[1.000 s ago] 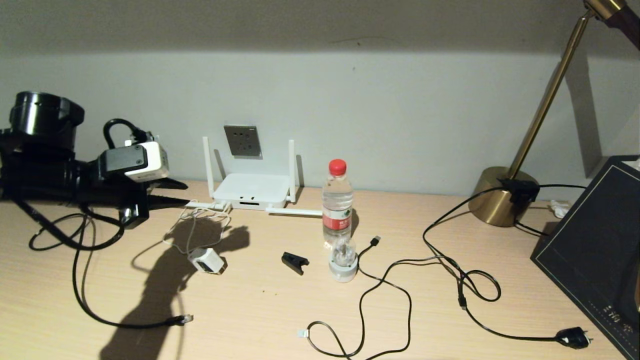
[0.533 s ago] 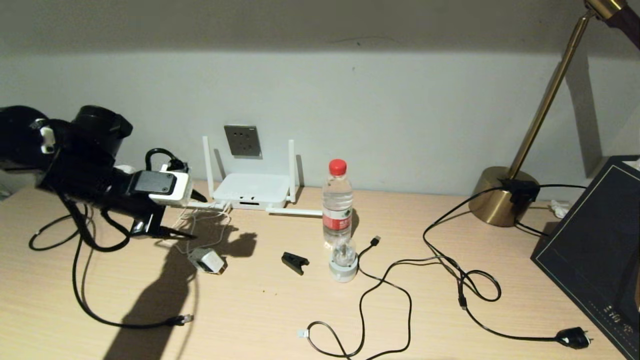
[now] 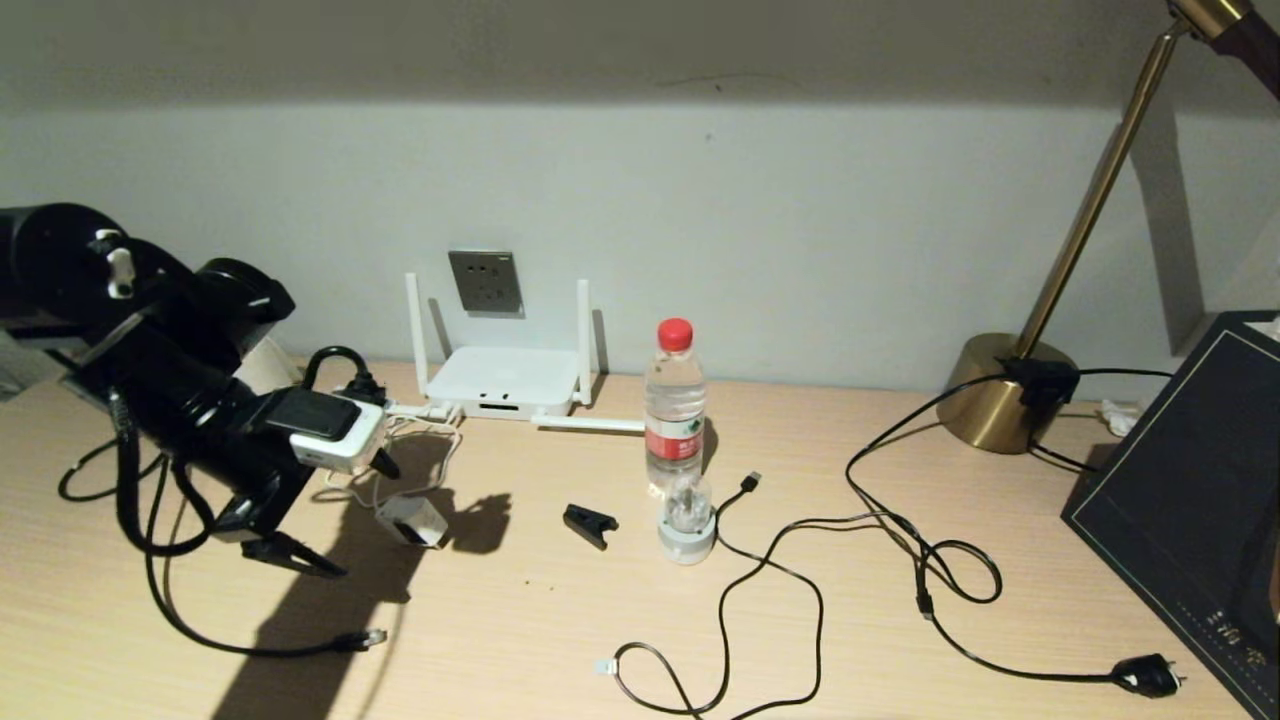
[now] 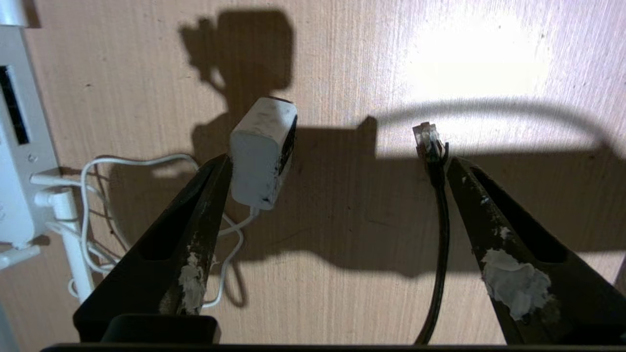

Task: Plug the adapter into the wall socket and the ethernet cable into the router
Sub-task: Pick up plug

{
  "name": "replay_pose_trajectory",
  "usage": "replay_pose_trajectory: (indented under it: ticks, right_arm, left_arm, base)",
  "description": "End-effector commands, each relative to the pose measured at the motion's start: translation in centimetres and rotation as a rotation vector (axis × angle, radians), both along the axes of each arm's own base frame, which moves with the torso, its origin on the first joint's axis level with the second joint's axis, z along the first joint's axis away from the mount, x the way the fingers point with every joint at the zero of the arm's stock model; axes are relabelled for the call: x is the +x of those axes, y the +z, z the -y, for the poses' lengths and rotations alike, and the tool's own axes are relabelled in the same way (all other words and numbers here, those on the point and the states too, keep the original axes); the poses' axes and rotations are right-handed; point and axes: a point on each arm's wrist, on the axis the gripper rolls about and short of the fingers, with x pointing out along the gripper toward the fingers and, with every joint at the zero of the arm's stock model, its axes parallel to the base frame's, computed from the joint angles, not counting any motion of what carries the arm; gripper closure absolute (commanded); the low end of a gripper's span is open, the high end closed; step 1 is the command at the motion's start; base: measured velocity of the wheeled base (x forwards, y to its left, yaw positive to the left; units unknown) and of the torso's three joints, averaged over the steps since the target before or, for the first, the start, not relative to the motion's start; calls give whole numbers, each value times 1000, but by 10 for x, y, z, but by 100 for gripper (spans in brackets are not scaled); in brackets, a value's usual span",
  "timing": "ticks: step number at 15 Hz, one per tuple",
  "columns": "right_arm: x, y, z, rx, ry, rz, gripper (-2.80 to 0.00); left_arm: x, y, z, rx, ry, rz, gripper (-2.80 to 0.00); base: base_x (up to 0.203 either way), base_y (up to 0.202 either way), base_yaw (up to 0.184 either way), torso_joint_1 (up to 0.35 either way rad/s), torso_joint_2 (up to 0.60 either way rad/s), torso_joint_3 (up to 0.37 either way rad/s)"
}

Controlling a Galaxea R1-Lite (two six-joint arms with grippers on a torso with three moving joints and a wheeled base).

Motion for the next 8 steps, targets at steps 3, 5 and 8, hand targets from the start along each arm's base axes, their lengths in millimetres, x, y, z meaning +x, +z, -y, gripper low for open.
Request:
replay_pose_trajectory:
  ticks: [3,5,8]
  right_arm:
    - [3,-10,0,-1,1,-36,0]
    - [3,-10,0,-1,1,-36,0]
    - [3,-10,0,-1,1,-36,0]
  left_arm:
    - [20,-23,-1,22,-34,-47,-280]
    - [30,-28,-1,33,-34,-46,-280]
    - [42,-34,0,44,-34,-47,-280]
  base:
    - [0,0,0,0,0,0]
    - [0,0,0,0,0,0]
    - [0,0,0,0,0,0]
